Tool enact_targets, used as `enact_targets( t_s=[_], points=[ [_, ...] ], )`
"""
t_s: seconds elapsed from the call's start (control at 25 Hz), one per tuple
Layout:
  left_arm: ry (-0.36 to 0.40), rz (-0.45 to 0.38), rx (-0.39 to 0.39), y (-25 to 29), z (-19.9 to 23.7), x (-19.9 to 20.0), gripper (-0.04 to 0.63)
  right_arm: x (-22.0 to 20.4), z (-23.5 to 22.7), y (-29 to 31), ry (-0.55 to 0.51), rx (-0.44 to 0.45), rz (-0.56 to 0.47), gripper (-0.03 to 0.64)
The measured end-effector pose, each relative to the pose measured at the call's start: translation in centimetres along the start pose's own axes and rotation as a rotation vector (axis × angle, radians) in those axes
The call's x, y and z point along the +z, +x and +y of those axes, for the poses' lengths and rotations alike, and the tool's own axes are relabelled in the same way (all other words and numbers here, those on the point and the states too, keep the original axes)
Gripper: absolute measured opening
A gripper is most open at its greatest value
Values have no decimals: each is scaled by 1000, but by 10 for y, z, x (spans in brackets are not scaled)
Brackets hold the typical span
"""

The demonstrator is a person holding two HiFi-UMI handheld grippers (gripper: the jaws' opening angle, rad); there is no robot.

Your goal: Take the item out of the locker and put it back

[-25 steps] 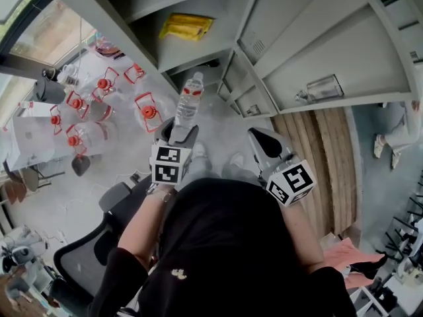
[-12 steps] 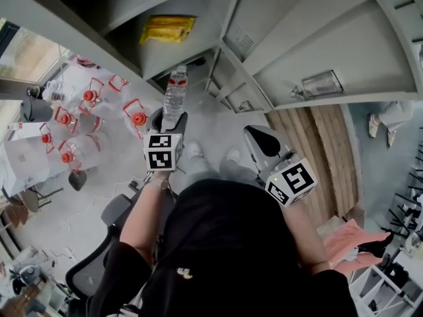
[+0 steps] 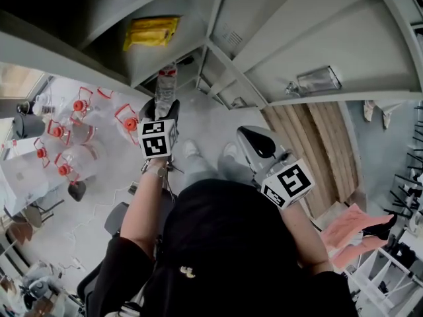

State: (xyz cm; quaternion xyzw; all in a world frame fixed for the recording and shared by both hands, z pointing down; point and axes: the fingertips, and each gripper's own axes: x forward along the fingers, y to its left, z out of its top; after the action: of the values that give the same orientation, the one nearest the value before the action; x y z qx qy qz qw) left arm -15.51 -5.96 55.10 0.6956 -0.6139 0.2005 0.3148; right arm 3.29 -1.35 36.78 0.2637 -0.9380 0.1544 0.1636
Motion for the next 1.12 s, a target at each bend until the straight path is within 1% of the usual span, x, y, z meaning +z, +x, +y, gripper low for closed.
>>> enact_targets(
  t_s=[0.32,0.56,0.8,0.96,1.12],
  points=[
    [-5,15,3,24,9,2,281,-5,-6,-7,21,-51,2,-3],
    [23,25,9,36,10,1,288,-9,-10,-11,37,-76,5,-3],
    [24,9,26,47,10,3,295,-12,-12,-14,51,-92,7,-3],
    [19,-3,52,56,11,0,301,-13,-13,-14,59,-95,8,-3],
    [54,-24,62,70,12,-9,302,-13,-11,-14,60,-93,9,-3]
  ],
)
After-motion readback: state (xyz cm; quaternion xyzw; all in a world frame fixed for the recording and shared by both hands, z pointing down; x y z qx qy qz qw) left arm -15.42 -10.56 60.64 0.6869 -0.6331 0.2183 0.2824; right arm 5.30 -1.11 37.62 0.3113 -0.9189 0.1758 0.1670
